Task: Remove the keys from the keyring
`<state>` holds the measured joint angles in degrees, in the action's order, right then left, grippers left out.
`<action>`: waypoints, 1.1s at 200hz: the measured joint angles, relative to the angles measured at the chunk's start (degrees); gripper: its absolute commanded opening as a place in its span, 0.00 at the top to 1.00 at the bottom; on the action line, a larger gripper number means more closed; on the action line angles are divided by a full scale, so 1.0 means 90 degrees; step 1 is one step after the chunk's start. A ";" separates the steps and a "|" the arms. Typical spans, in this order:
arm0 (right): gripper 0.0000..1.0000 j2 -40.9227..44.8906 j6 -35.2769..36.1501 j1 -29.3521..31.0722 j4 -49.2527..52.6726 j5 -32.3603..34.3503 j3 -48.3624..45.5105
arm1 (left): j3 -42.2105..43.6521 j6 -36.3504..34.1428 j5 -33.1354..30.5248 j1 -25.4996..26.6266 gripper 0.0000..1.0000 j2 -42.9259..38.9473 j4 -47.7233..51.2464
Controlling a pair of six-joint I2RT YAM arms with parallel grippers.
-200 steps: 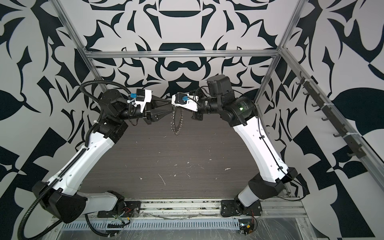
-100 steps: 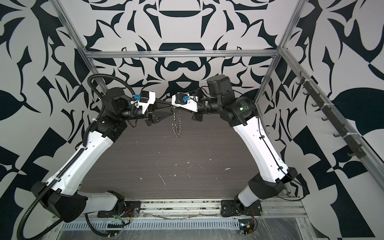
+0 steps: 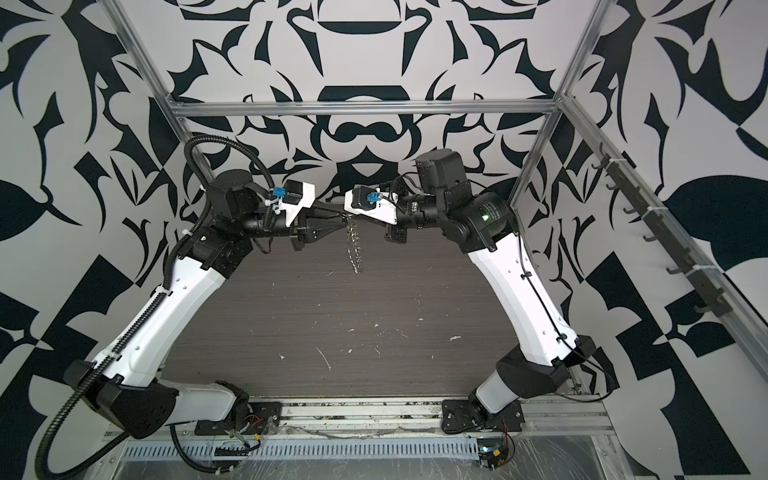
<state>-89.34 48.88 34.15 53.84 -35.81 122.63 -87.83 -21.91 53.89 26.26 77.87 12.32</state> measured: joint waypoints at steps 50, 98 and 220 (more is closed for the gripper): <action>1.00 -0.0012 0.0044 -0.0007 0.0134 0.0002 0.0049 | -0.0007 -0.0056 0.0019 0.0000 0.85 0.0022 0.0044; 1.00 -0.0041 0.0068 -0.0012 0.0187 0.0002 0.0107 | -0.0063 -0.0163 0.0032 0.0000 1.00 0.0024 0.0170; 1.00 0.0459 -0.0347 -0.0022 -0.0889 0.0097 -0.1192 | -0.2477 -0.1948 -0.0398 0.0002 1.00 0.0816 0.3745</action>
<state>-85.21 45.76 33.95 45.84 -34.94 111.90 -110.13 -39.44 50.30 26.28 85.21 46.02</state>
